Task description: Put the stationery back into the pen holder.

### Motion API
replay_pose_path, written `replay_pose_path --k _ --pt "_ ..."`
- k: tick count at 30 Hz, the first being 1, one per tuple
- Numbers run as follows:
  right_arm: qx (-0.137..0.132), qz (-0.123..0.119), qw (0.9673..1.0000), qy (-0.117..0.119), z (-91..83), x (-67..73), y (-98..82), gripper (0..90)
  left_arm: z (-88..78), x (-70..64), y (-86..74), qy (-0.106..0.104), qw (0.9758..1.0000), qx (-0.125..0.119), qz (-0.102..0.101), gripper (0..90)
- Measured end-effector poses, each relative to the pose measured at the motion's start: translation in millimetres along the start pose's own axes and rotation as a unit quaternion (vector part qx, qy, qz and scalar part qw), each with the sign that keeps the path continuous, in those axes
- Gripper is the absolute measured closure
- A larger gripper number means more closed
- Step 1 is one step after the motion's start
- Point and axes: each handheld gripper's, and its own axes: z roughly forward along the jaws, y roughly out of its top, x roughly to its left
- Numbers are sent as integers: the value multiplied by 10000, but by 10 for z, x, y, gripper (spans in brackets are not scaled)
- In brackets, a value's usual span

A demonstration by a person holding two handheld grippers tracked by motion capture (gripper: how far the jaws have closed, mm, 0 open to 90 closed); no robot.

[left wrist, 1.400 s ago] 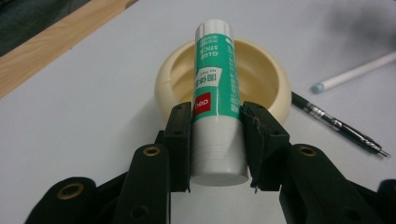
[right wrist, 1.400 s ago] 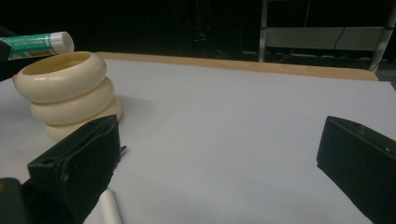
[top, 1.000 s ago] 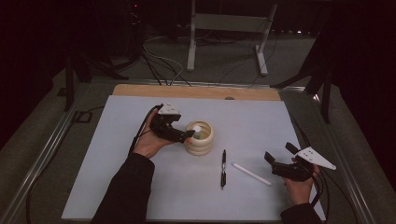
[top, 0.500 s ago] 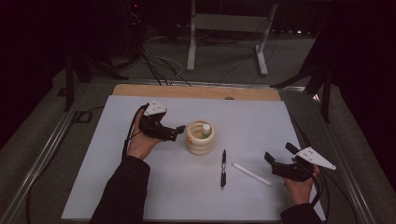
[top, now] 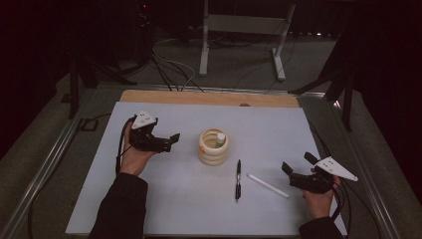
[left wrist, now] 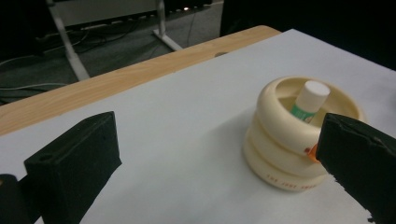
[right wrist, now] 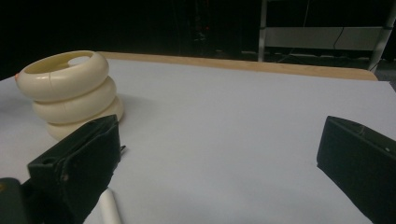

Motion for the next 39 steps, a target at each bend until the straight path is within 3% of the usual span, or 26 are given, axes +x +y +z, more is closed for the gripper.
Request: replay_pose_path --k 14,17,24,34,39 --pt "4 8 10000 -20 0 1 -2 2 -166 62 -156 299 9994 126 95 1" --pt "6 5 10000 -19 -1 -3 -3 2 -197 68 -199 466 9987 128 147 1" --pt "11 10 10000 -22 0 -2 -4 2 -301 73 -315 513 9986 49 130 1" --pt "11 -19 10000 -16 4 1 -6 2 -532 75 -646 575 9981 -228 -82 1" --pt "6 -16 10000 -22 1 0 -5 2 -621 71 -717 637 9974 -315 -121 2"
